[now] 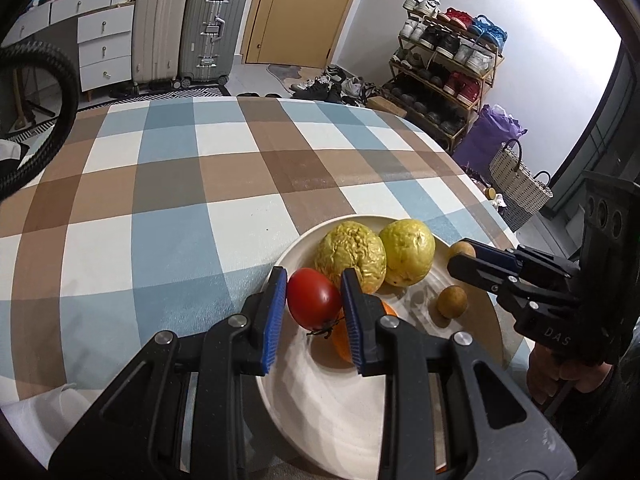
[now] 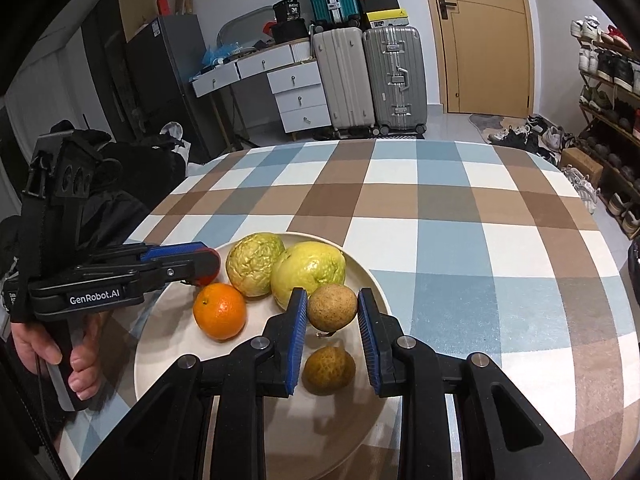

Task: Organize fruits
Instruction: 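Carry the tomato and kiwi onto the cream plate and open both tools, then withdraw both tools from the plate toward the remaining fruits, then grasp a dark purple plum with the right tool while the left tool grasps the orange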

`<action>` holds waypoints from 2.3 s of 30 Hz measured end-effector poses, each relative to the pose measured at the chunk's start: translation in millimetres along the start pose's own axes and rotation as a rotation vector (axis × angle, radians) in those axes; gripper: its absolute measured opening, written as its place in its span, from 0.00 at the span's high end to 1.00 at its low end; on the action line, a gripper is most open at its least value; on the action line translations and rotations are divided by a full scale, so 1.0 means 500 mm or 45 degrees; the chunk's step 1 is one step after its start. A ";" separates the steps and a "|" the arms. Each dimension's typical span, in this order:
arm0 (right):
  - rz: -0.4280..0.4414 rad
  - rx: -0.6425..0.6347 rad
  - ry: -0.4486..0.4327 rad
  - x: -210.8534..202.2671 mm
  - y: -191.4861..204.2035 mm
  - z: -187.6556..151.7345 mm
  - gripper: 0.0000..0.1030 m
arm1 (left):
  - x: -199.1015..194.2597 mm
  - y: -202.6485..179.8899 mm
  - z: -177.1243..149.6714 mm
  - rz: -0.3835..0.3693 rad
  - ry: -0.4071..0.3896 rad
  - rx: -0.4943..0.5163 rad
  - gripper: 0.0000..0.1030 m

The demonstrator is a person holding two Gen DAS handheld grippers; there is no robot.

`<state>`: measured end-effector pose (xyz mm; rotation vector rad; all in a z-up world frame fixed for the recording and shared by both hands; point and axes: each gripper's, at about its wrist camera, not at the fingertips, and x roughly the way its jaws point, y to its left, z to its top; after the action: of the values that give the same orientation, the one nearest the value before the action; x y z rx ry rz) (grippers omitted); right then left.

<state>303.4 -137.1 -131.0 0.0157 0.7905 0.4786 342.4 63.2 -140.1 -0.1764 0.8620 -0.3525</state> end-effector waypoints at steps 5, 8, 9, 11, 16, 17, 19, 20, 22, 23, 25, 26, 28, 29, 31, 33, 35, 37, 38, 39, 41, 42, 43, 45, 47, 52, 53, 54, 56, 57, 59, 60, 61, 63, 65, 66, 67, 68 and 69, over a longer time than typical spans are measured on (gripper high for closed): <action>-0.009 0.009 0.009 0.001 -0.002 0.001 0.62 | -0.001 -0.002 0.005 0.016 -0.018 0.007 0.76; 0.002 0.012 -0.036 -0.020 -0.001 0.001 0.55 | -0.010 -0.010 0.009 0.033 -0.031 0.021 0.75; 0.003 0.013 -0.058 -0.033 0.001 0.002 0.55 | -0.016 -0.012 0.008 0.038 -0.035 0.021 0.75; -0.003 0.024 -0.087 -0.054 0.002 0.002 0.50 | -0.035 -0.018 0.005 0.051 -0.050 0.011 0.74; -0.001 0.035 -0.159 -0.130 0.011 -0.009 0.31 | -0.094 -0.045 -0.013 0.092 -0.110 0.000 0.55; 0.000 0.037 -0.178 -0.150 0.014 -0.016 0.26 | -0.108 -0.050 -0.019 0.097 -0.118 0.002 0.53; -0.005 0.034 -0.202 -0.181 0.021 -0.030 0.21 | -0.134 -0.069 -0.033 0.109 -0.141 0.004 0.48; -0.008 0.032 -0.208 -0.191 0.024 -0.035 0.17 | -0.148 -0.074 -0.040 0.110 -0.147 0.005 0.47; -0.016 0.035 -0.224 -0.222 0.032 -0.054 0.14 | -0.174 -0.094 -0.057 0.137 -0.168 0.005 0.35; -0.015 0.035 -0.227 -0.231 0.035 -0.060 0.13 | -0.190 -0.103 -0.065 0.153 -0.181 0.004 0.32; -0.014 0.031 -0.233 -0.255 0.044 -0.078 0.10 | -0.222 -0.119 -0.081 0.180 -0.223 0.004 0.23; -0.021 0.028 -0.244 -0.269 0.050 -0.088 0.08 | -0.239 -0.129 -0.090 0.197 -0.243 0.006 0.20; -0.024 0.020 -0.258 -0.289 0.059 -0.105 0.05 | -0.265 -0.147 -0.105 0.208 -0.265 0.007 0.18; -0.024 0.012 -0.266 -0.300 0.065 -0.116 0.04 | -0.274 -0.153 -0.109 0.206 -0.267 0.010 0.18; -0.028 0.010 -0.275 -0.313 0.073 -0.133 0.02 | -0.293 -0.171 -0.126 0.213 -0.269 0.018 0.13; -0.029 0.012 -0.276 -0.323 0.079 -0.156 0.02 | -0.307 -0.185 -0.144 0.236 -0.278 0.014 0.02; -0.038 0.015 -0.268 -0.326 0.082 -0.173 0.01 | -0.325 -0.196 -0.172 0.259 -0.299 -0.010 0.00; -0.047 0.018 -0.254 -0.326 0.084 -0.191 0.01 | -0.334 -0.202 -0.199 0.260 -0.295 -0.035 0.00; -0.050 0.025 -0.247 -0.324 0.083 -0.199 0.01 | -0.336 -0.203 -0.218 0.254 -0.285 -0.058 0.00; -0.050 0.040 -0.239 -0.324 0.081 -0.209 0.01 | -0.337 -0.202 -0.231 0.252 -0.280 -0.071 0.00; -0.038 0.064 -0.222 -0.322 0.079 -0.225 0.01 | -0.335 -0.200 -0.262 0.259 -0.262 -0.097 0.00; -0.035 0.068 -0.217 -0.322 0.078 -0.230 0.01 | -0.330 -0.197 -0.273 0.266 -0.252 -0.105 0.00; -0.034 0.070 -0.208 -0.320 0.078 -0.236 0.01 | -0.329 -0.195 -0.290 0.276 -0.236 -0.116 0.00; -0.033 0.071 -0.196 -0.315 0.078 -0.245 0.01 | -0.317 -0.188 -0.307 0.284 -0.213 -0.135 0.01; -0.023 0.081 -0.183 -0.310 0.077 -0.252 0.01 | -0.313 -0.181 -0.329 0.280 -0.197 -0.158 0.01; 0.025 0.115 -0.098 -0.274 0.073 -0.263 0.02 | -0.300 -0.165 -0.355 0.283 -0.171 -0.188 0.01; 0.028 0.122 -0.084 -0.266 0.069 -0.265 0.02 | -0.298 -0.162 -0.359 0.281 -0.165 -0.191 0.01; 0.028 0.129 -0.074 -0.261 0.067 -0.266 0.02 | -0.294 -0.159 -0.358 0.282 -0.161 -0.194 0.01; 0.032 0.143 -0.052 -0.250 0.063 -0.266 0.08 | -0.289 -0.156 -0.361 0.279 -0.151 -0.200 0.01; 0.041 0.150 -0.041 -0.245 0.061 -0.266 0.11 | -0.285 -0.154 -0.360 0.277 -0.146 -0.203 0.01; 0.057 0.165 -0.007 -0.234 0.058 -0.266 0.19 | -0.276 -0.152 -0.357 0.268 -0.132 -0.206 0.01; 0.054 0.168 0.011 -0.228 0.057 -0.267 0.20 | -0.273 -0.151 -0.356 0.264 -0.125 -0.206 0.01; 0.058 0.172 0.027 -0.223 0.057 -0.267 0.23 | -0.270 -0.152 -0.356 0.260 -0.120 -0.205 0.01; 0.070 0.175 0.046 -0.219 0.058 -0.268 0.30 | -0.265 -0.154 -0.356 0.256 -0.116 -0.202 0.01; 0.073 0.177 0.064 -0.213 0.059 -0.267 0.35 | -0.259 -0.154 -0.355 0.250 -0.110 -0.201 0.01; 0.075 0.181 0.076 -0.209 0.058 -0.266 0.40 | -0.256 -0.154 -0.354 0.247 -0.105 -0.201 0.01; 0.075 0.184 0.085 -0.205 0.058 -0.265 0.45 | -0.254 -0.154 -0.353 0.242 -0.099 -0.202 0.01; 0.075 0.188 0.095 -0.201 0.058 -0.264 0.49 | -0.251 -0.154 -0.352 0.240 -0.097 -0.202 0.01; 0.076 0.190 0.108 -0.196 0.059 -0.264 0.51 | -0.250 -0.155 -0.351 0.238 -0.094 -0.201 0.01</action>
<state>141.9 -173.5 -152.2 0.1584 0.9098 0.4785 114.9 36.3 -141.3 -0.2517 0.8259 -0.1020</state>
